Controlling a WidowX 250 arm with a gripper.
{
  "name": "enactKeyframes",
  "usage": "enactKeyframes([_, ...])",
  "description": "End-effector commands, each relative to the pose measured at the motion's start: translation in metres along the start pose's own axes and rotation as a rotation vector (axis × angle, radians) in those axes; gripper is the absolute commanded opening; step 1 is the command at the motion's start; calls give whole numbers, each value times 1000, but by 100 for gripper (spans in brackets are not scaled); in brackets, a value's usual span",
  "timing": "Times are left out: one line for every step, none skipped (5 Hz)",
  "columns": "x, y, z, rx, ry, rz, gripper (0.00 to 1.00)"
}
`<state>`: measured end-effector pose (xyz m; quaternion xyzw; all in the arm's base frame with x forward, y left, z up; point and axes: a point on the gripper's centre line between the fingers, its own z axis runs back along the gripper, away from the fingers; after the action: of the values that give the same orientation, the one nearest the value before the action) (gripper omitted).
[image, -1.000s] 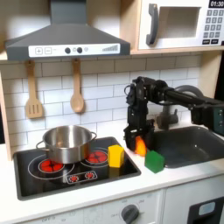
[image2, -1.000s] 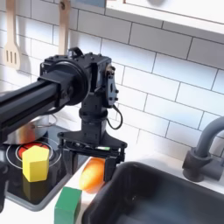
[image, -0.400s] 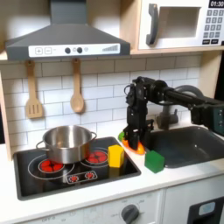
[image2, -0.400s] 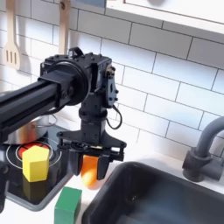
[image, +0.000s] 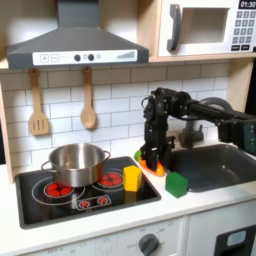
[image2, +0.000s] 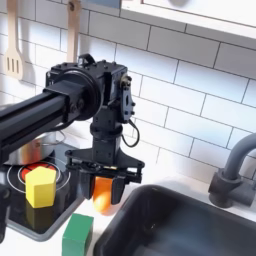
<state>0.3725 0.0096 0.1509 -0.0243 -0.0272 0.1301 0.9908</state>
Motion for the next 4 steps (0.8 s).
enactKeyframes([7,4,20,-44,-7,41,0])
enactKeyframes([9,1,26,-54,-9,51,0])
enactKeyframes([12,2,27,-58,-36,77,100])
enactKeyframes([12,2,26,-51,-46,101,100])
